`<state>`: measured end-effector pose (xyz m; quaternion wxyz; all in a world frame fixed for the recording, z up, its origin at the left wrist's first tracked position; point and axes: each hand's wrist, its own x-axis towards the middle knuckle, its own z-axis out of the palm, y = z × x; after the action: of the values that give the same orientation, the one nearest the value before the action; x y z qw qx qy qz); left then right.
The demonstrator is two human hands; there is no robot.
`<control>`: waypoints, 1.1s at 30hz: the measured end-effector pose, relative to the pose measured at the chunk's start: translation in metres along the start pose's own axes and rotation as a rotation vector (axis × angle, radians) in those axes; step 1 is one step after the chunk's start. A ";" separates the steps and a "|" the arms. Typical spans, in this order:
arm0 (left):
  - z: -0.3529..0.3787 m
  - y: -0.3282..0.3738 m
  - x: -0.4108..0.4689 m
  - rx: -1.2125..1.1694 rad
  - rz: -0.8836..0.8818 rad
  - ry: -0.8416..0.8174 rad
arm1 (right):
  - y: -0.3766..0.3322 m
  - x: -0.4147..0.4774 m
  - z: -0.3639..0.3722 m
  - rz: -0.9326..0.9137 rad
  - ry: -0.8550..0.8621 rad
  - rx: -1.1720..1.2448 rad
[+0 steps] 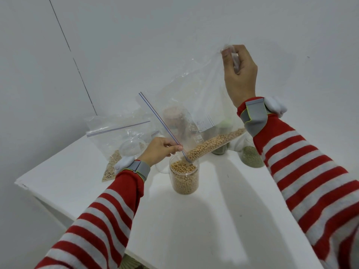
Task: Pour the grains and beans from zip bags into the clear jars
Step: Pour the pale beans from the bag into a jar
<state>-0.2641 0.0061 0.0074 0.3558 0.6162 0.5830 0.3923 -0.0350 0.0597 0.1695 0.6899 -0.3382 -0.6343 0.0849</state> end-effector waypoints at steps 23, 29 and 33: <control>-0.001 0.005 -0.004 -0.004 -0.001 0.007 | -0.006 0.001 0.003 0.014 -0.031 0.017; 0.000 0.005 -0.006 -0.014 0.004 0.007 | -0.004 0.003 0.004 0.016 -0.030 0.023; 0.000 0.003 -0.005 -0.011 0.006 -0.002 | -0.004 0.001 0.004 0.014 -0.034 0.021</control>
<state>-0.2627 0.0007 0.0101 0.3585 0.6163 0.5787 0.3960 -0.0402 0.0592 0.1727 0.6819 -0.3338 -0.6427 0.1023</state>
